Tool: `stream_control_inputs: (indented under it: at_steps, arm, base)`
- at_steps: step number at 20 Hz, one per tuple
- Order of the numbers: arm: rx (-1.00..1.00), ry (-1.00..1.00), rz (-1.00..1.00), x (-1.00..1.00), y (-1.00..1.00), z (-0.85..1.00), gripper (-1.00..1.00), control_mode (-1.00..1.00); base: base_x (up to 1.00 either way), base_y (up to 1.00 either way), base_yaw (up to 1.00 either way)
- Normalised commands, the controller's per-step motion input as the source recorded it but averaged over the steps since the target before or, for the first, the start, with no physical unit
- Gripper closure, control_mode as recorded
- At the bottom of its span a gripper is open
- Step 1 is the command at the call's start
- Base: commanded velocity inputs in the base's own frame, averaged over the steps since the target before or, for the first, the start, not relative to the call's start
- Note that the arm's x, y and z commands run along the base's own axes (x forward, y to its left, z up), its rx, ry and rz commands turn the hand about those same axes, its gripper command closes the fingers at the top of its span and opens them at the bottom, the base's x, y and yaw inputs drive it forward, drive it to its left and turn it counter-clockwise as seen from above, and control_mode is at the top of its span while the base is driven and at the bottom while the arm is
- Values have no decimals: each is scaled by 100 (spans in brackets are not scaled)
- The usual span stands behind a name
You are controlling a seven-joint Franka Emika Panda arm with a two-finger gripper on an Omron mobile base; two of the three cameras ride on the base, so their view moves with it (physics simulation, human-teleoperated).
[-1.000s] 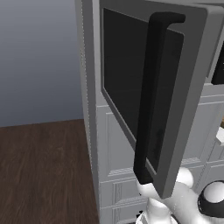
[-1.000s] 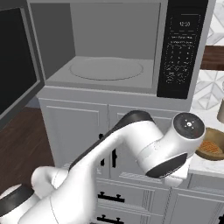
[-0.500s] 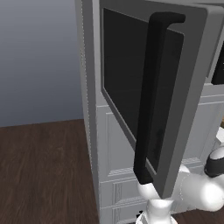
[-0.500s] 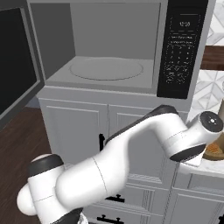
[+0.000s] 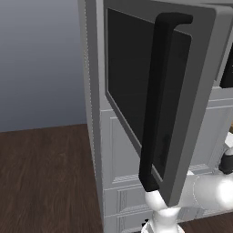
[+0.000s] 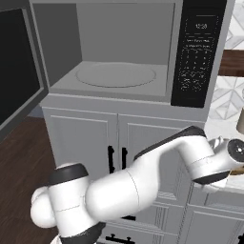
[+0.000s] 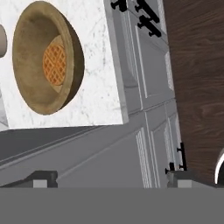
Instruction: Open the microwave, place the bowl with waffle inside the microwave, then close the microwave door and turn it on.
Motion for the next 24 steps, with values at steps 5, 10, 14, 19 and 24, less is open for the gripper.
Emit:
stream_control_inputs:
  at_steps: [5, 10, 14, 19, 24]
  arm:
    - [1, -13, 4, 22, -47, -4, -100, -100]
    - [0, -3, 6, 48, -24, -34, -100, -100]
    - [0, 0, 4, 38, -10, -36, -100, -100]
    - [0, 0, 2, 28, -18, -26, -100, -100]
    - [0, 0, 0, 39, -28, -23, -100, -100]
  base:
    - [0, 0, 0]
    - [0, 0, 0]
    - [0, 0, 0]
    - [0, 0, 0]
    - [0, 0, 0]
